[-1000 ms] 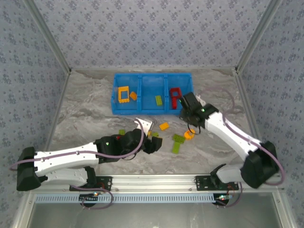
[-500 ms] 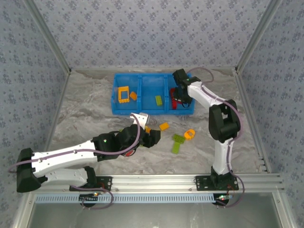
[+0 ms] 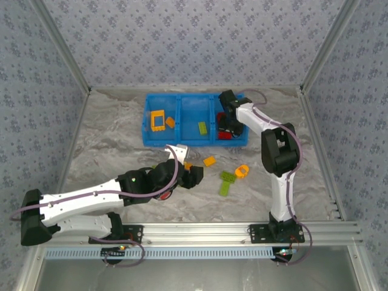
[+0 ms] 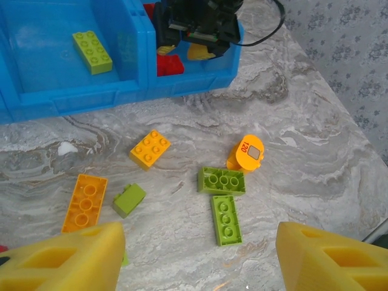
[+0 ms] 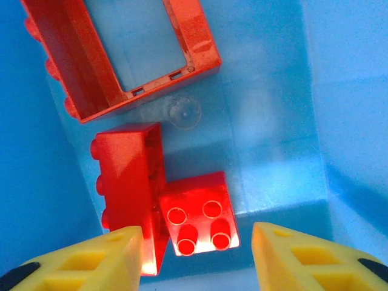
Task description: Sort the legos into containers by color
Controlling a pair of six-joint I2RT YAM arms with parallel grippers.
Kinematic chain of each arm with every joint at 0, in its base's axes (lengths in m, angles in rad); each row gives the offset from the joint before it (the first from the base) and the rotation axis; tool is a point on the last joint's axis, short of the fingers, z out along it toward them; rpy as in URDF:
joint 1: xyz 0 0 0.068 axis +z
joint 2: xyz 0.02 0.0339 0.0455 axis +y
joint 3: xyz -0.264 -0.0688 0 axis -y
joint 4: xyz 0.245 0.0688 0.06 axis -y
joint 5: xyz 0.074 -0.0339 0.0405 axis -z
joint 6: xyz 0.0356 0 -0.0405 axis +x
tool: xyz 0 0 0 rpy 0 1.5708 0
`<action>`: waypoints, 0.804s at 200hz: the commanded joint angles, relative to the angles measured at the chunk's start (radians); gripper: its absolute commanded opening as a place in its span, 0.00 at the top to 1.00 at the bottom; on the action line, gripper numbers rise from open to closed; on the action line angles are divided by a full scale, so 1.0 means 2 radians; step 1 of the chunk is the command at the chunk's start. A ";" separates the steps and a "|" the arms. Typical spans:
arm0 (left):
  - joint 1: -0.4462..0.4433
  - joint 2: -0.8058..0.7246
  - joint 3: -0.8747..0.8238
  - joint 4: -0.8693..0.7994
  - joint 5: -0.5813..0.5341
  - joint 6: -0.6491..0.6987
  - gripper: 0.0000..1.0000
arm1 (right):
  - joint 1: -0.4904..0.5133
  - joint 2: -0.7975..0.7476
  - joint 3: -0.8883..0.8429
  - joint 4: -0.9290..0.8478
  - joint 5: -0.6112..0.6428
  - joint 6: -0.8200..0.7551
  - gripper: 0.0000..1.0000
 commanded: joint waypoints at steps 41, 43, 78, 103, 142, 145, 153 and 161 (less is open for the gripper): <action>0.015 -0.026 0.019 -0.206 -0.097 -0.166 0.33 | 0.054 -0.187 -0.081 0.046 0.085 -0.035 0.42; 0.016 -0.027 0.017 -0.217 -0.098 -0.176 0.33 | 0.061 -0.201 -0.094 0.057 0.089 -0.040 0.42; 0.095 -0.073 -0.060 -0.281 -0.026 -0.280 0.33 | 0.186 -0.354 -0.279 0.235 0.091 -0.127 0.33; 0.169 -0.089 -0.115 -0.258 0.051 -0.306 0.33 | 0.293 -0.426 -0.403 0.370 0.025 -0.191 0.30; 0.217 -0.060 -0.134 -0.216 0.097 -0.322 0.31 | 0.441 -0.477 -0.527 0.504 0.007 -0.258 0.24; 0.220 -0.056 -0.135 -0.212 0.101 -0.323 0.30 | 0.447 -0.476 -0.527 0.502 0.010 -0.259 0.24; 0.224 -0.046 -0.138 -0.205 0.108 -0.328 0.30 | 0.468 -0.471 -0.527 0.494 0.022 -0.261 0.24; 0.227 -0.036 -0.141 -0.201 0.113 -0.335 0.30 | 0.487 -0.464 -0.528 0.490 0.035 -0.262 0.24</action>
